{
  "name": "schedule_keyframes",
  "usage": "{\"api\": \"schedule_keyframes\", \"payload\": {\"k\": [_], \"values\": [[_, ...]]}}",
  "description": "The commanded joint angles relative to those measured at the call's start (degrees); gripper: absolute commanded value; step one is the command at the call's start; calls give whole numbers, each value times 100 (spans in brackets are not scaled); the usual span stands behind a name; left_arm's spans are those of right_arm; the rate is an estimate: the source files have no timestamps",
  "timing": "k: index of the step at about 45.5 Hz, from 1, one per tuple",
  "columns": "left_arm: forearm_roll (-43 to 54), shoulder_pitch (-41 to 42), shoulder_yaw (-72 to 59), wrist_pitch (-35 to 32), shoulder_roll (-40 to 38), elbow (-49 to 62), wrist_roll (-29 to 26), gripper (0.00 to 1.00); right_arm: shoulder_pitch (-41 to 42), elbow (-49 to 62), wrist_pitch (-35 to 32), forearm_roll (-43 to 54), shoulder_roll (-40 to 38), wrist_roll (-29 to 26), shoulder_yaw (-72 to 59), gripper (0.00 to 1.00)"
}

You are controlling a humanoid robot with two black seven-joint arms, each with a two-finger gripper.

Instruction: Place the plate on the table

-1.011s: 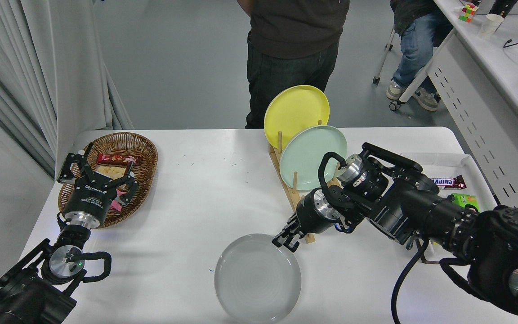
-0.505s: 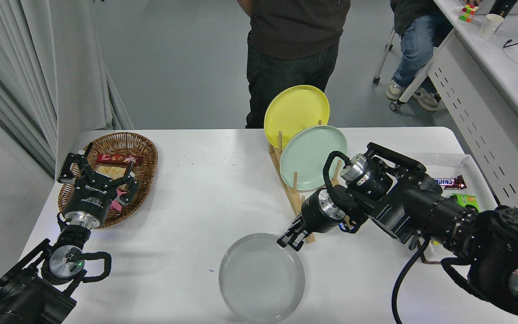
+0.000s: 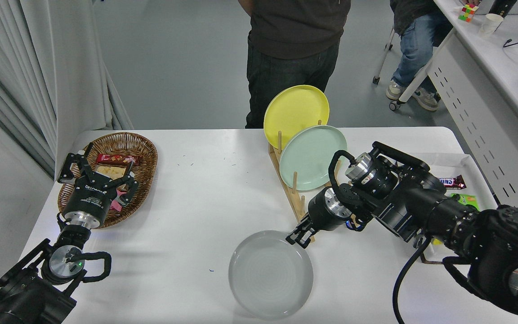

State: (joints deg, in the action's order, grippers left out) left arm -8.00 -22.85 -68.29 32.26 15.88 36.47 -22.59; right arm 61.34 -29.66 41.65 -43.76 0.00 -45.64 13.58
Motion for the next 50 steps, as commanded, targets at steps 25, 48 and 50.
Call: {"api": "schedule_keyframes", "payload": {"k": [25, 48, 50], "values": [[8, 0, 0, 0, 3, 0, 0, 98, 1, 75, 62, 131, 0, -50, 4, 0], [0, 0, 0, 0, -6, 0, 0, 98, -17, 75, -96, 430, 0, -50, 4, 0], [0, 0, 0, 0, -6, 0, 0, 98, -17, 75, -122, 438, 0, -50, 4, 0]]}}
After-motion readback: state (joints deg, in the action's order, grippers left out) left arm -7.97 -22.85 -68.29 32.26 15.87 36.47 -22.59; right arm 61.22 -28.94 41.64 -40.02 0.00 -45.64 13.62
